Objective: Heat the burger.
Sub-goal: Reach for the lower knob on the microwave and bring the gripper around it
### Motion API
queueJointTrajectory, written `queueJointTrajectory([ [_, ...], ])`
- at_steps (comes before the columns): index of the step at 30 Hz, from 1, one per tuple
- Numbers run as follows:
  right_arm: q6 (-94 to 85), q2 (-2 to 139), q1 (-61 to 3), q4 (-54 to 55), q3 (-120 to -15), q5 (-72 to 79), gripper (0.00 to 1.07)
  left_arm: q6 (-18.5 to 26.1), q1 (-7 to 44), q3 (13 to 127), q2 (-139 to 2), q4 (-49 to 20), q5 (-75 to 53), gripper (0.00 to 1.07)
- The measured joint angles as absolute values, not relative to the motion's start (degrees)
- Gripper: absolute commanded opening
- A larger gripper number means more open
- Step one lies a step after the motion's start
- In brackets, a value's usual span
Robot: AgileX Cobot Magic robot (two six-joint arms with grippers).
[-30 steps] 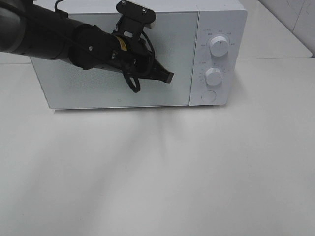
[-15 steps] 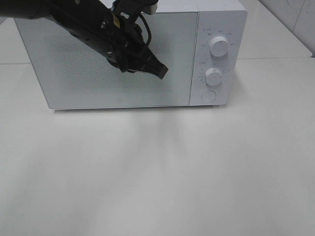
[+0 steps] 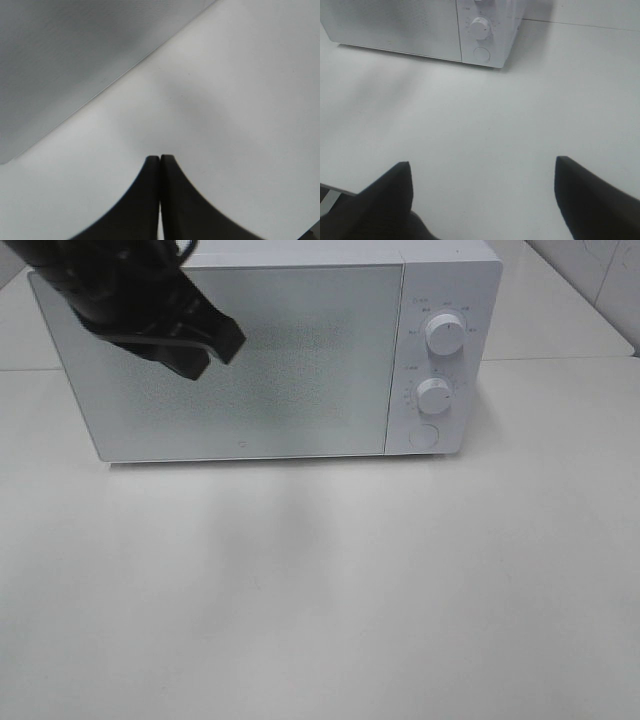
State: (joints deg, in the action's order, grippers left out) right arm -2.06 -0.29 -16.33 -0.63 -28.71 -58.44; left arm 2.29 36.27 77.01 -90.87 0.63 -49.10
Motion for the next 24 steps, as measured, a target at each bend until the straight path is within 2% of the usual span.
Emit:
queueJointTrajectory([
  [2,-2.1,-0.3,-13.6,-0.6,-28.7,-58.4,0.74,0.4,34.3,73.3,-86.3,0.7,-50.4,0.0],
  [9,-2.1,-0.3,-8.4,-0.6,-28.7,-58.4,0.74,-1.5,30.5,64.8,-73.5,0.9,-54.7,0.0],
  [17,-2.1,-0.3,-3.3,-0.6,-28.7,-58.4,0.74,-3.2,29.5,54.9,-56.5,1.7,-56.0,0.0],
  [24,-2.1,-0.3,-3.0,-0.6,-28.7,-58.4,0.74,-3.4,29.5,47.6,-42.5,2.4,-60.4,0.0],
])
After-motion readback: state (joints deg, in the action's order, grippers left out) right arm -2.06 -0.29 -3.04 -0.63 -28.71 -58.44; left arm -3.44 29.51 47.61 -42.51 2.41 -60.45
